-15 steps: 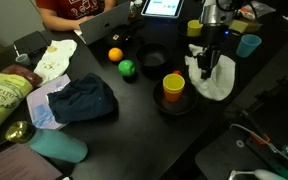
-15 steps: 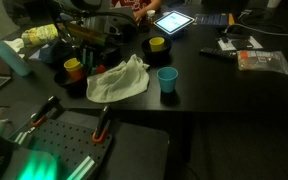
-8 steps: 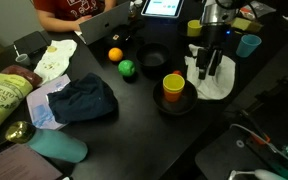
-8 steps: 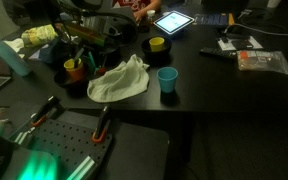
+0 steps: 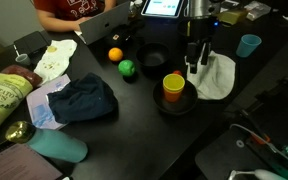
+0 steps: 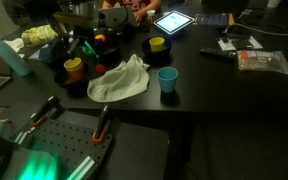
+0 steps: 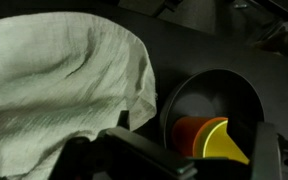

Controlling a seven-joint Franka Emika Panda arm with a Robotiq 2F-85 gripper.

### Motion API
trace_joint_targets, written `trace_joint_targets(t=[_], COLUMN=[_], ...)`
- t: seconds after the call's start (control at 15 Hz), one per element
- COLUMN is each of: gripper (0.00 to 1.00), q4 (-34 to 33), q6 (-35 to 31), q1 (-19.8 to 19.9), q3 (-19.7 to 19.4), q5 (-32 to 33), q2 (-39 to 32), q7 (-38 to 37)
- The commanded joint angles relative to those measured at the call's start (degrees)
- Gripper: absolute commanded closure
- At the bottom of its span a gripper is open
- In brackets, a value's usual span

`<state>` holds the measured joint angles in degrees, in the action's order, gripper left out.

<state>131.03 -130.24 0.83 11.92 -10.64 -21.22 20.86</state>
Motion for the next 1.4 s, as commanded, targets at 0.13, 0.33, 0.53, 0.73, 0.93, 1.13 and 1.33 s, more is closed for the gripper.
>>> trace_joint_targets(t=[0.13,0.33,0.53,0.73,0.93,1.13,1.33], gripper=[0.0,0.0,0.0,0.0,0.0,0.0,0.0], q4=[-3.8,-7.4,-10.5,-10.0,-10.9,-10.7,-10.2], q6=[0.0,0.5,2.1,1.9,2.8,-0.9,-5.6], q1=[-4.4,-4.8,-4.0,-4.1,-4.2,-5.8,-7.5], q3=[-1.4,-2.1,-2.1,-2.4,-2.4,-2.6,-3.1], q5=[6.7,9.7,9.4,8.8,8.9,9.9,10.9], q2=[2.4,1.0,1.4,1.3,1.4,-1.6,-5.1], q7=[-4.1,-3.4,-1.6,-2.1,-2.0,-6.1,-10.5])
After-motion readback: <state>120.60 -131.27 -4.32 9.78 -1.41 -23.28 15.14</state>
